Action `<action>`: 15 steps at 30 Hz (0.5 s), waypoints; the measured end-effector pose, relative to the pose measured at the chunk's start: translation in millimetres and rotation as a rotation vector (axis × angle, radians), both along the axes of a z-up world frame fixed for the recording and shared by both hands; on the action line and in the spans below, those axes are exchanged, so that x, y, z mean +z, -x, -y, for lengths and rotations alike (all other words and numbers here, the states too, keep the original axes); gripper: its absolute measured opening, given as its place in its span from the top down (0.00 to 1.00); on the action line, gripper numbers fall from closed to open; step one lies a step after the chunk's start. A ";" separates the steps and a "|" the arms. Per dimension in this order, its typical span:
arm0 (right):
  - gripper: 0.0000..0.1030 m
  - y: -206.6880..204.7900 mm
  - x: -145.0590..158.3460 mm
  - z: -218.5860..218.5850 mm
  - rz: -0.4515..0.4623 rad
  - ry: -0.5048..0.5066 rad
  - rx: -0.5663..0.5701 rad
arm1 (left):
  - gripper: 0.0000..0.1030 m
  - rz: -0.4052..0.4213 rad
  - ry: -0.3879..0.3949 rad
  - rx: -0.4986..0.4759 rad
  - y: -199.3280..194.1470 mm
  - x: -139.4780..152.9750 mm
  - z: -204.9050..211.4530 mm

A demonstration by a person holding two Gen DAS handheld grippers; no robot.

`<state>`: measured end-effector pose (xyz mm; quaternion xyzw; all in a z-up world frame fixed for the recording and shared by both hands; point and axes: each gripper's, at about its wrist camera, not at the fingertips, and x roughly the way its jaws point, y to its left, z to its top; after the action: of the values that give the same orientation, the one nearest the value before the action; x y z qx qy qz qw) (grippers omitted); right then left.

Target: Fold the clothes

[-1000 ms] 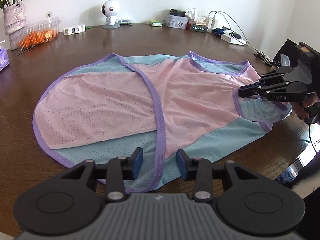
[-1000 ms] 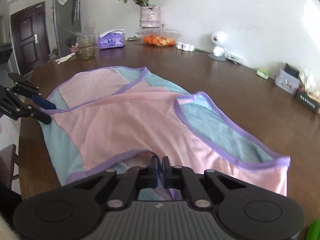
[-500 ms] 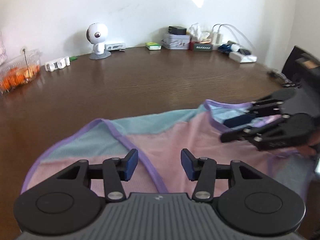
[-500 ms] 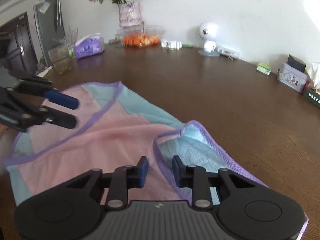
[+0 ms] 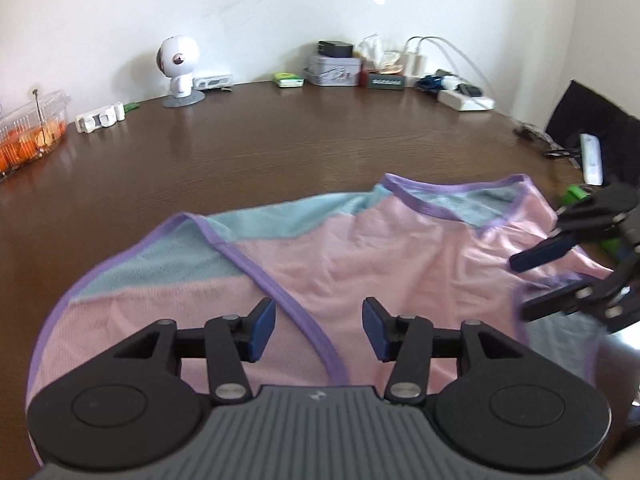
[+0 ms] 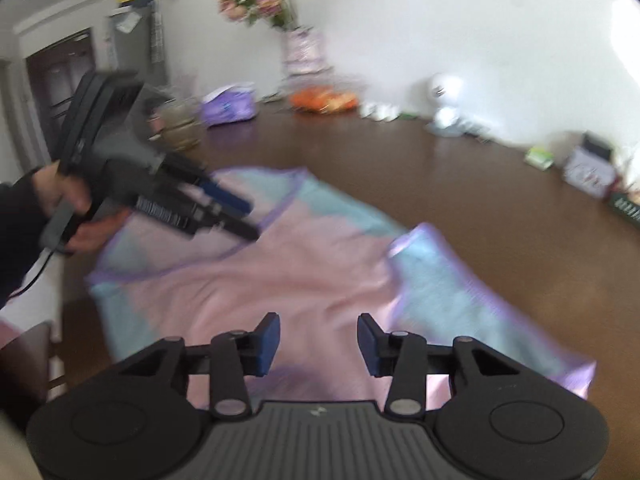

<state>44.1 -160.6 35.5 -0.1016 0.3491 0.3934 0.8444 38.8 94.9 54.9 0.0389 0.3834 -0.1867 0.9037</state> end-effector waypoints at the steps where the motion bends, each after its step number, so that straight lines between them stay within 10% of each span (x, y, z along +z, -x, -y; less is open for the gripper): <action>1: 0.65 3.6 -5.3 -1.9 -0.010 0.015 -0.009 | 0.51 -0.007 0.010 -0.011 9.4 1.2 -1.9; 4: 0.98 8.2 -11.4 -2.5 -0.009 0.025 -0.062 | 0.51 -0.026 -0.001 -0.012 38.6 -1.0 -13.9; 8: 0.98 20.2 -5.5 16.2 -0.040 0.014 -0.038 | 0.55 -0.068 -0.004 0.064 65.0 -7.7 -34.2; 15: 0.54 43.3 10.1 26.4 0.101 0.082 -0.067 | 0.55 -0.026 0.037 0.034 92.4 -0.9 -40.6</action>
<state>0.9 -187.0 45.5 -0.1443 0.3249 0.3448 0.8687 -53.7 135.5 54.0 0.0131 0.3923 -0.1789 0.9022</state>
